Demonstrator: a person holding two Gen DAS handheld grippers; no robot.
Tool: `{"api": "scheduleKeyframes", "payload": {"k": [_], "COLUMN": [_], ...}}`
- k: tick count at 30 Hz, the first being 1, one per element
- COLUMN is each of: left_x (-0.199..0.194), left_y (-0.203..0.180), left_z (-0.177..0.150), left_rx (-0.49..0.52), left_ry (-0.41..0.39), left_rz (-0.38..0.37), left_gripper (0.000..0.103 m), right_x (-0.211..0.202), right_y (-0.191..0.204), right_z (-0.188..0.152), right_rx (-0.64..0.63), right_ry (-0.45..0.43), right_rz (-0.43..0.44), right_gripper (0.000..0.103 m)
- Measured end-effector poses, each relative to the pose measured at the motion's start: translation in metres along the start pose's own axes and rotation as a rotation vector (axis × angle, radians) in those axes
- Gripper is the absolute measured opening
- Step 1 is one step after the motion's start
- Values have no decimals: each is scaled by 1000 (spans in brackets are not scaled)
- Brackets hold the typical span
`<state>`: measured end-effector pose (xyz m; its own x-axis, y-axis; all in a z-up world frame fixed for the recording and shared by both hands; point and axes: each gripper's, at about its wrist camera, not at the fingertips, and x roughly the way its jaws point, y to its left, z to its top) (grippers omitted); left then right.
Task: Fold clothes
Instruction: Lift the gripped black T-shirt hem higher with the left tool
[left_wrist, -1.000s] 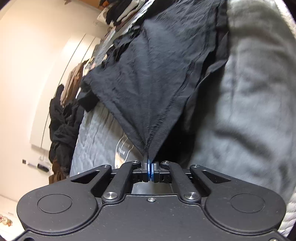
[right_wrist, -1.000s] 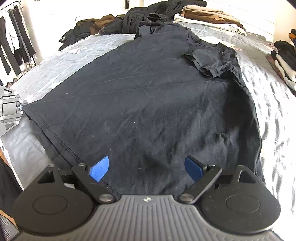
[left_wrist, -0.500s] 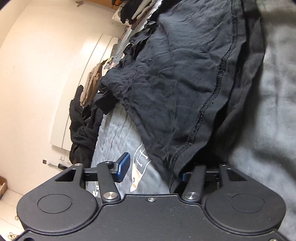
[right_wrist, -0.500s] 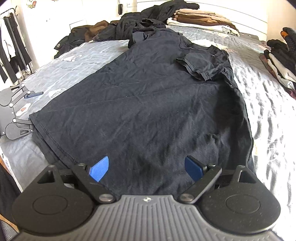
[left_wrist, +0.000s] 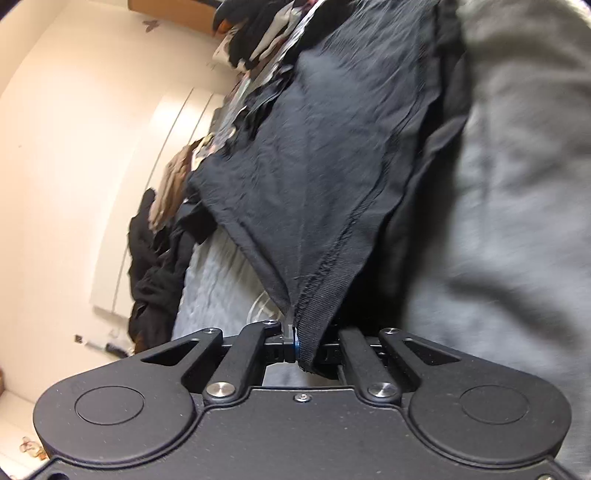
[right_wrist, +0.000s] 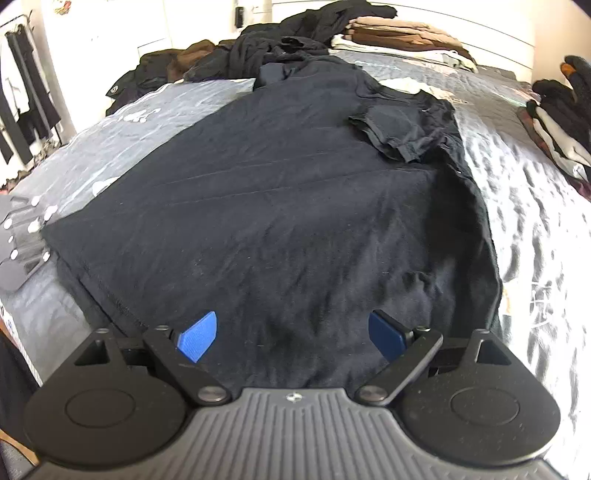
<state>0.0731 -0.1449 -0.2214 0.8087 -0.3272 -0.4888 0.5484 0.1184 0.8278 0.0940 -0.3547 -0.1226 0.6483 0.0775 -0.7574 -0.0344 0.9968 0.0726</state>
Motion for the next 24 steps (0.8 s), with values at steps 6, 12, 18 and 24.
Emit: {"api": "scheduleKeyframes", "payload": {"k": [6, 12, 18, 24], "left_x": [-8, -6, -3, 0], "left_y": [4, 5, 0, 7], "left_z": [-2, 2, 2, 4], "left_rx": [-17, -49, -112, -173], "left_ry": [9, 37, 57, 85], "left_rz": [-28, 4, 29, 44], "left_gripper": [1, 4, 4, 4], "right_x": [-1, -21, -77, -97], "right_y": [-4, -18, -32, -15], "right_z": [1, 6, 12, -29], "right_rx": [2, -122, -400, -849], "right_ry": [6, 15, -29, 23], "right_rz": [7, -33, -124, -304], "right_gripper": [90, 90, 90, 90]}}
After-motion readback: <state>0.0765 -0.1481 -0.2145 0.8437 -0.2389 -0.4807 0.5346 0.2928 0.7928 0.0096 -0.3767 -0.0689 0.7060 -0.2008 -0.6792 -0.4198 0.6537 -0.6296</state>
